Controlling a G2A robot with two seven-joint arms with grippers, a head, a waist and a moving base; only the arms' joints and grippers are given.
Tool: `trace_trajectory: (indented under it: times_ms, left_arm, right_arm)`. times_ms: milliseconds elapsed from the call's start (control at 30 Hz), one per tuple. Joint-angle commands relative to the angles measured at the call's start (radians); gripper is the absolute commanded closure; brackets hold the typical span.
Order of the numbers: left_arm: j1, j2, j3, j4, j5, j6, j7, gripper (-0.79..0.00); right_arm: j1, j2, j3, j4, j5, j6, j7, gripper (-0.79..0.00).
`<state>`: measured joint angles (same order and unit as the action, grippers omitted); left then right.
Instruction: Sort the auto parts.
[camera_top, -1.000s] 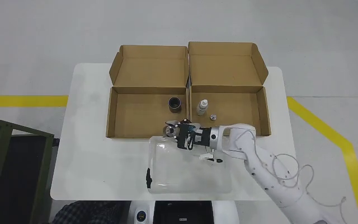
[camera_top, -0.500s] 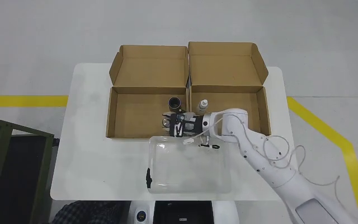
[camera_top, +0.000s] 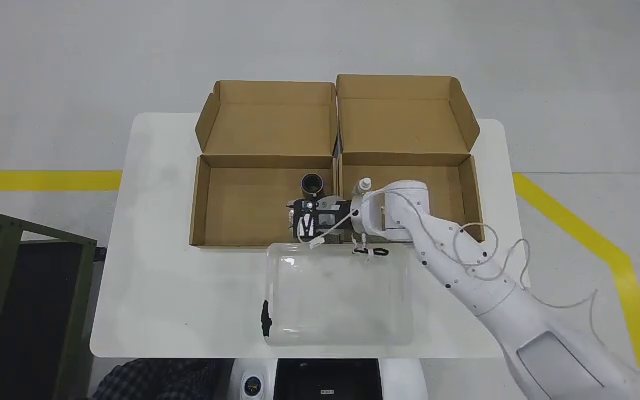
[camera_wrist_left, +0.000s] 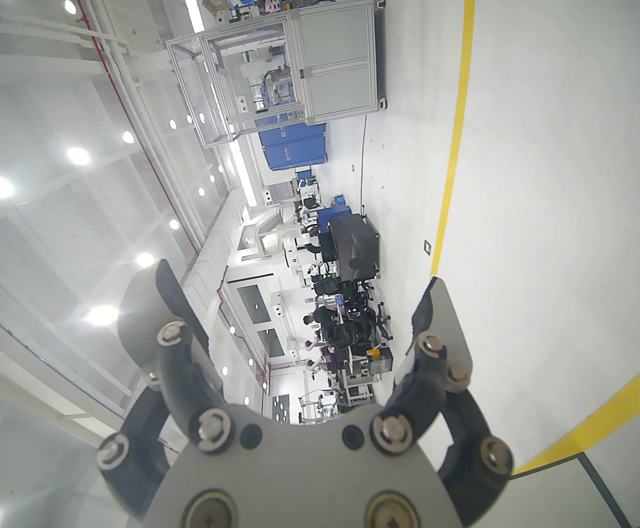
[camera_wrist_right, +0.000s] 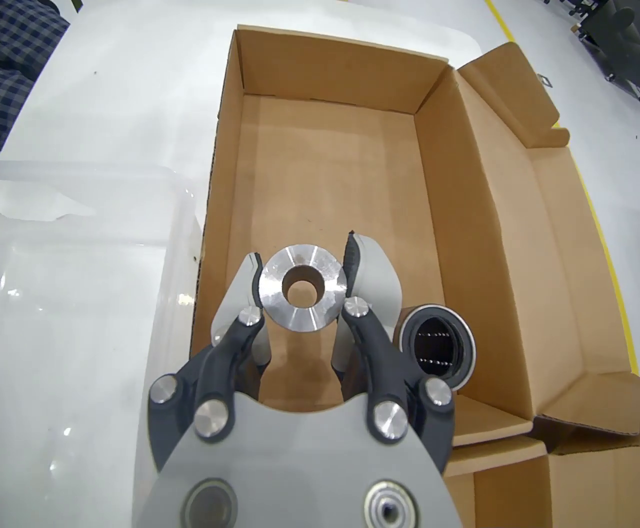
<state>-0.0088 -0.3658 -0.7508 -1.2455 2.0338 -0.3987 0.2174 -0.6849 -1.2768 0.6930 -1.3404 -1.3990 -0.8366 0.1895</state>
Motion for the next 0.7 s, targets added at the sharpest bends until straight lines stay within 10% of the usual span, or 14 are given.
trace_trajectory:
  times_ms: [0, 667]
  left_arm:
    - [0.000, 0.000, 0.000, 0.000, 0.000, 0.000, 0.000, -0.785]
    - [0.000, 0.000, 0.000, 0.000, 0.000, 0.000, 0.000, -0.785]
  right_arm:
    - [0.012, -0.006, -0.010, 0.009, -0.007, -0.002, 0.017, 0.000]
    - [0.061, -0.052, -0.076, 0.110, -0.026, -0.008, 0.081, -0.332]
